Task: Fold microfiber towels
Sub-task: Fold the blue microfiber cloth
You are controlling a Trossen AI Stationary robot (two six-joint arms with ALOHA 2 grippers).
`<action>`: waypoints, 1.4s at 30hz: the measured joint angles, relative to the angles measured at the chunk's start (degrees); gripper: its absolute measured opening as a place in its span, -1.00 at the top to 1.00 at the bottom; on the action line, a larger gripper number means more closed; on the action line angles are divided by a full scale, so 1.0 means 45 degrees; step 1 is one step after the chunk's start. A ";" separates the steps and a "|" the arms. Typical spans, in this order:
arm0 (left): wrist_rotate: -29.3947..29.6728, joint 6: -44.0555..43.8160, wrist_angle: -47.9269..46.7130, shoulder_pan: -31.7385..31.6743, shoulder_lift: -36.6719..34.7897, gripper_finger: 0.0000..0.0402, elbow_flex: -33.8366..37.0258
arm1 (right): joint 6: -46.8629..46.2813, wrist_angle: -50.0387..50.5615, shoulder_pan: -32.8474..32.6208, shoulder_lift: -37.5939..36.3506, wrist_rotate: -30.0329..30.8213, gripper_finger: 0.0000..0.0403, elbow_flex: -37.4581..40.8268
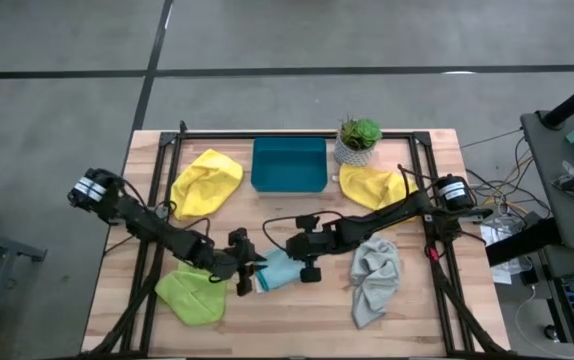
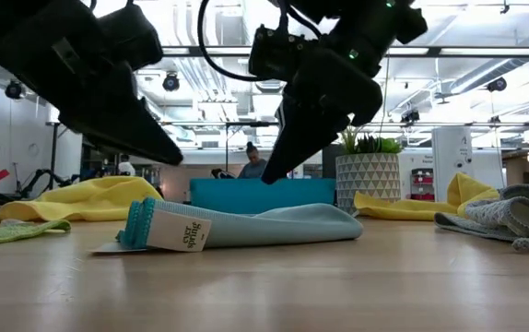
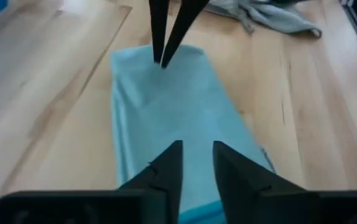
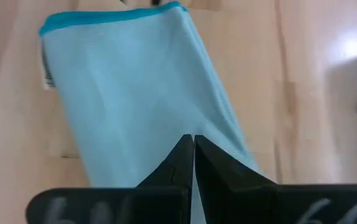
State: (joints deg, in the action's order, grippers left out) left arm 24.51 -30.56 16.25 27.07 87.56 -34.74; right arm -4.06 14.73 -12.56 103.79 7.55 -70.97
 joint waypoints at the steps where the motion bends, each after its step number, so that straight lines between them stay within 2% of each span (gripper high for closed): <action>1: 0.0098 -0.0036 0.0066 0.0000 0.0238 0.77 0.0000 | -0.0176 -0.0244 -0.0057 0.0009 0.0000 0.96 0.0147; 5: 0.0886 -0.0494 0.0054 -0.0019 0.1156 0.97 -0.0026 | -0.0689 -0.1055 -0.0193 0.0009 -0.0003 0.96 0.0850; 14: 0.0888 -0.1656 -0.1198 -0.0024 0.1680 0.96 -0.0024 | -0.1998 -0.1706 -0.0155 -0.0032 0.0070 0.96 0.2567; 22: 0.0715 -0.0955 -0.1376 -0.0024 0.0446 0.96 -0.0063 | -0.1714 -0.1138 -0.0155 -0.0088 -0.0019 0.96 0.1852; 28: 0.0653 -0.0194 -0.0992 0.0200 -0.0533 0.96 -0.0073 | -0.1179 -0.1819 -0.0155 -0.0113 0.0074 0.96 0.1324; 34: 0.0579 0.0300 0.1097 0.0566 0.0266 0.96 -0.0071 | -0.1590 -0.6085 -0.0406 -0.0003 0.3173 0.96 0.2569; 39: 0.0424 0.0299 0.2479 0.0766 0.1448 0.96 -0.0083 | -0.1918 -0.9860 -0.0437 0.0507 0.3339 0.96 0.3882; 42: -0.0028 0.0233 0.3245 0.0782 0.2235 0.96 -0.0130 | -0.2279 -1.1037 -0.0437 0.0993 0.3582 0.96 0.4397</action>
State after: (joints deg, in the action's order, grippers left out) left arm 24.38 -29.51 30.85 30.59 97.62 -35.33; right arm -14.31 -34.94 -14.52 108.26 23.67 -51.19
